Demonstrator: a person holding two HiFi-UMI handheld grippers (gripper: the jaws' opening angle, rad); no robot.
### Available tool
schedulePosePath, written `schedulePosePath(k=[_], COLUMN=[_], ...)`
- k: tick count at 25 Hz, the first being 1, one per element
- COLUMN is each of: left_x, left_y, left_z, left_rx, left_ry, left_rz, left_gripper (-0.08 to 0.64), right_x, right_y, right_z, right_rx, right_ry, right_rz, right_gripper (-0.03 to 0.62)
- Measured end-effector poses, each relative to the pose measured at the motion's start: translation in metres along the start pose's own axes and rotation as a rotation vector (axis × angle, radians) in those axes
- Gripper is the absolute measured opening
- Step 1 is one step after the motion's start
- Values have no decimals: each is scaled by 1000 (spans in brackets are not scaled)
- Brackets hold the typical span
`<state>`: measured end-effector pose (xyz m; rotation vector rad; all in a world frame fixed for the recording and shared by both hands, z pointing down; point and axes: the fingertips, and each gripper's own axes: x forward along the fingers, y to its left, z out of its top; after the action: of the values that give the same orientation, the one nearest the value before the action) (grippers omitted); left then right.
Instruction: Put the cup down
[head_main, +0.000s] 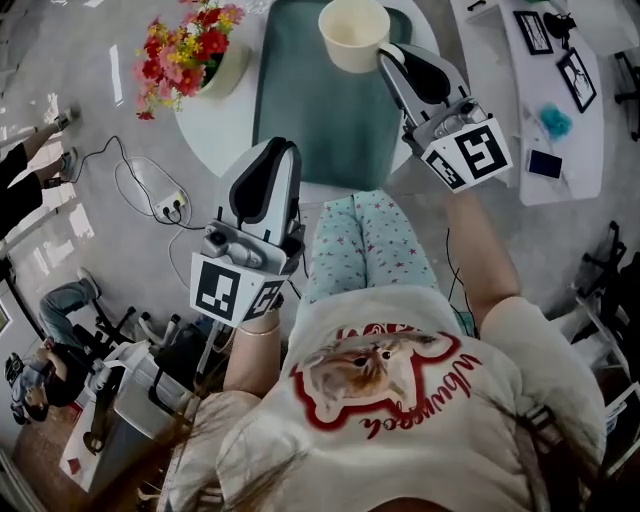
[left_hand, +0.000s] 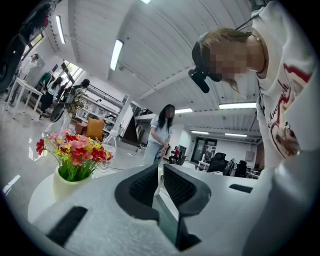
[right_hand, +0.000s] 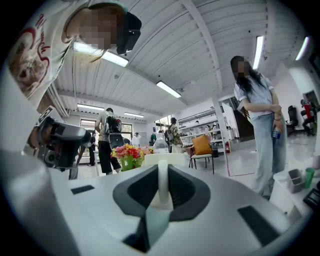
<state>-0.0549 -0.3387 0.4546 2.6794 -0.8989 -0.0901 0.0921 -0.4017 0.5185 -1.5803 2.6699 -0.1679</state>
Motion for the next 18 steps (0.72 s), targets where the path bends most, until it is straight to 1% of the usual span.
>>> schedulePosePath(k=[3, 10, 15, 18], left_x=[-1, -3, -1, 0], left_y=[2, 1, 1, 1], left_z=[-2, -5, -3, -2], left_rx=[-6, -11, -15, -15], left_ry=[2, 5, -1, -5], left_rz=[10, 29, 27, 22], left_gripper=[44, 44, 44, 44], right_x=[6, 12, 18, 18], right_y=[-2, -6, -9, -11], right_z=[-12, -28, -37, -40], right_rx=[-5, 2, 17, 19], right_ry=[30, 76, 119, 124], right_rz=[1, 8, -3, -11], right_gripper=[58, 58, 58, 58])
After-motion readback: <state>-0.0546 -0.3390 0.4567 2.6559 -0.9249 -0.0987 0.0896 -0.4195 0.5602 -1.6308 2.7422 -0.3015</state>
